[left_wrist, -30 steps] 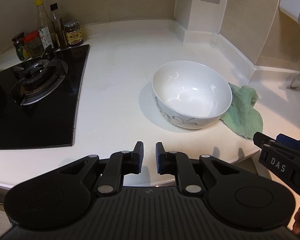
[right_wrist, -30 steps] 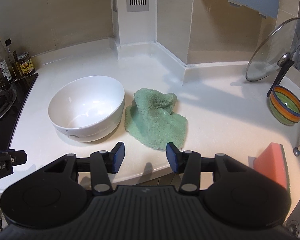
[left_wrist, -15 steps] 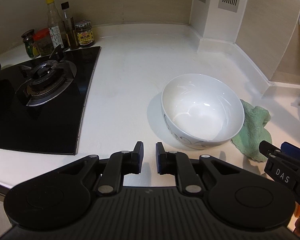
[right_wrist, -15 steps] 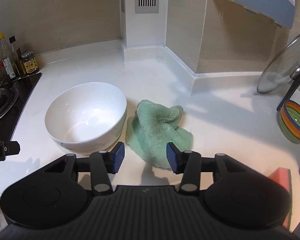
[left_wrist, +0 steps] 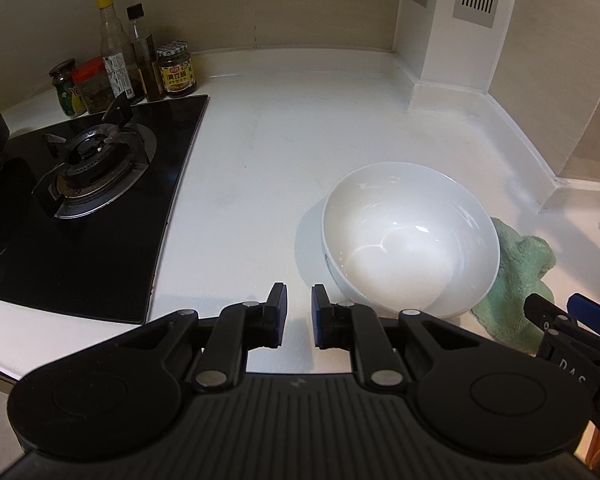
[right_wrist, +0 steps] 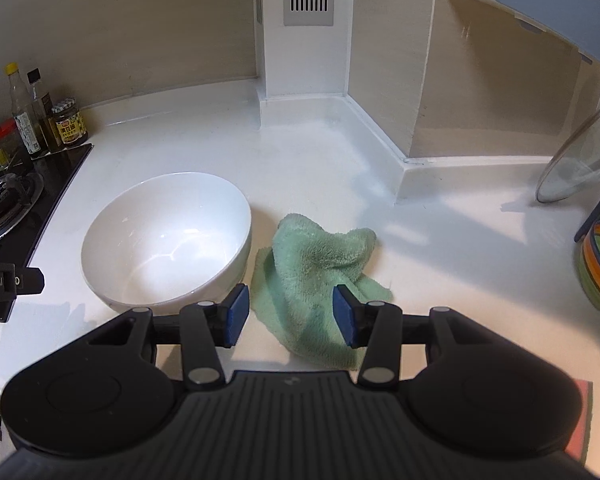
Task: Clean bowl
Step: 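Move the right tool toward the green towel beside the white bowl, then close the right gripper on the green towel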
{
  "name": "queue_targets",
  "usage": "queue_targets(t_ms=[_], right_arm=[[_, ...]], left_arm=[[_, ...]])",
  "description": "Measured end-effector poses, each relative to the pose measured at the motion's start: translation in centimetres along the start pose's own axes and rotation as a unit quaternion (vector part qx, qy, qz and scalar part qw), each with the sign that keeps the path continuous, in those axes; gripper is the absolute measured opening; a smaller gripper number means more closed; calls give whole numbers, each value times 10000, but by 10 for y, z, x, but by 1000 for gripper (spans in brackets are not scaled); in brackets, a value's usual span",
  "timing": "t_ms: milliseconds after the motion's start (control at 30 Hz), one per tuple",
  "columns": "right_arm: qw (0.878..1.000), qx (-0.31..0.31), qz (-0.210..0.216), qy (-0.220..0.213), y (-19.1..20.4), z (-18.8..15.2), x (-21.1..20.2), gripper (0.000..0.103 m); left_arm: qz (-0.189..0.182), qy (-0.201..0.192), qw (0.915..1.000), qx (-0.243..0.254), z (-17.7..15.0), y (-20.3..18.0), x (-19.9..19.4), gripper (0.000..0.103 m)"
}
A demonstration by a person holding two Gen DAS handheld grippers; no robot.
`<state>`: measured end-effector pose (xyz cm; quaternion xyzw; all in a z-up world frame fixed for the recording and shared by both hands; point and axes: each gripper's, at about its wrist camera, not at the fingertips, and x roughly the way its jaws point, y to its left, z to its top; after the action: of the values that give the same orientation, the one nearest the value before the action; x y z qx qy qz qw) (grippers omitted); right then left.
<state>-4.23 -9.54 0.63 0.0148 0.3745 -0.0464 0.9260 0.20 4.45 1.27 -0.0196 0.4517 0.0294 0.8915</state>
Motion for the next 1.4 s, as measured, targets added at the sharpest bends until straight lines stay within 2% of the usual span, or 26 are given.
queue_targets(t_ms=[200,433,833,1000,1133,1233,1400], right_arm=[[9999,-71,97,-78,-7,1,1,41],[9985,-256,295,-383,-19,-8,-5,41],[9979,-610,81,-197,-9,-5,35,41],[9980,-606,122,-95,-10,-6,44,41],[9974,-711,-54,-45,-6,-8,55,41],[9972,-735,-146,73,-7,-10,63,35],[9978,-662,34,56,-14,-12,64,15]], left_arm=[[64,16,10000,-48,7,-1,5,15],[175,101,9997,-143,13,2,16,15],[250,198,9994,-169,20,1,29,15],[290,169,9991,-242,25,5,31,15],[328,182,9988,-329,29,9,34,15],[307,190,9986,-385,31,12,34,15],[238,173,9986,-447,33,11,34,15]])
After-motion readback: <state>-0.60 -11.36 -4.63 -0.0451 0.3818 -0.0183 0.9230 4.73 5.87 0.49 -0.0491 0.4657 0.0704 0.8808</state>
